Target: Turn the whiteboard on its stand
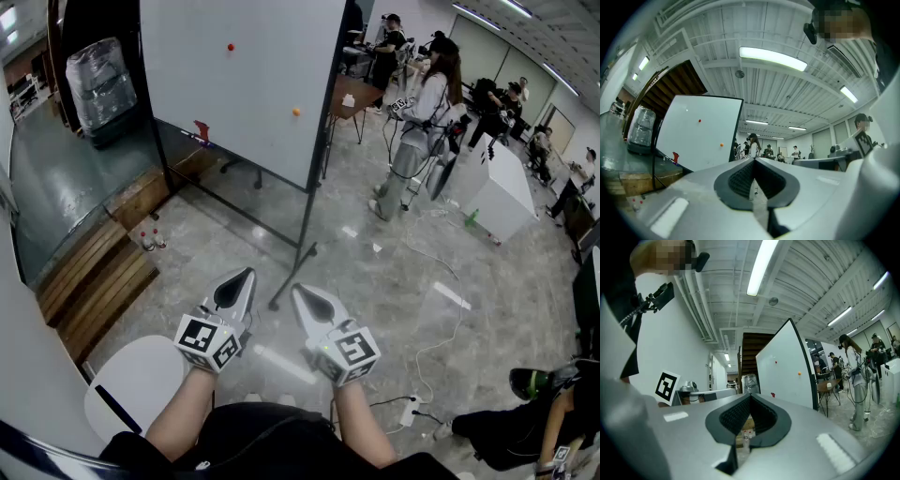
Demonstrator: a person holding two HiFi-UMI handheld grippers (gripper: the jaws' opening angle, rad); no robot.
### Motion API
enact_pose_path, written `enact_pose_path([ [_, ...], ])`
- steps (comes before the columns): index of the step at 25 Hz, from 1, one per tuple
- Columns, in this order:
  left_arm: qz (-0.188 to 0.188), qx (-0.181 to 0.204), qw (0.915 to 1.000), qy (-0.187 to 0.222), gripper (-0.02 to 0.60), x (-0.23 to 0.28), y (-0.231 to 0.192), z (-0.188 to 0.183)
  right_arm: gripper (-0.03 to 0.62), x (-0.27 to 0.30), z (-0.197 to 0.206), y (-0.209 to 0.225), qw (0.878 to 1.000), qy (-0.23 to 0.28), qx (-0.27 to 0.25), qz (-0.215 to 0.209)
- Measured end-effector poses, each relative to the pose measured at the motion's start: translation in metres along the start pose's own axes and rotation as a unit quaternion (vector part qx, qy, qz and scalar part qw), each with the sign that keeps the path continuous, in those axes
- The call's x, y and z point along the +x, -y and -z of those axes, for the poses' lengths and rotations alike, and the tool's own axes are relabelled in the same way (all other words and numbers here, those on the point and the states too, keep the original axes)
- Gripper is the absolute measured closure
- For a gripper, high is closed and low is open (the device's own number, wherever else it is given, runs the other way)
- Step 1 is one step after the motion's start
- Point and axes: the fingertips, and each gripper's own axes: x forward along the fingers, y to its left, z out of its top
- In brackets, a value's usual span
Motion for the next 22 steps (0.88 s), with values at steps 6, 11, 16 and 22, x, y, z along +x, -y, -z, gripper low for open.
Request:
enact_pose_path([
  [6,0.010,0.000,0.9999,-0.002,0.578,0.015,0.001,0.002,0.586,0.002,0.000,0.013,1.000,-0.001,0.000,0.004],
  [11,0.009,-0.003,0.9999,-0.008,0.578,0.021,0.001,0.003,0.586,0.005,-0.003,0.008,0.999,0.003,0.023,-0.024],
  [16,0.020,-0.003,0.9997,-0.011,0.578,0.035,0.011,0.013,0.586,0.000,0.000,0.024,0.999,0.004,0.027,-0.017],
  [22,0.017,-0.003,0.9998,-0.009,0.578,0.047,0.020,0.020,0.586,-0.010,0.008,0.040,1.000,-0.005,0.012,-0.016],
])
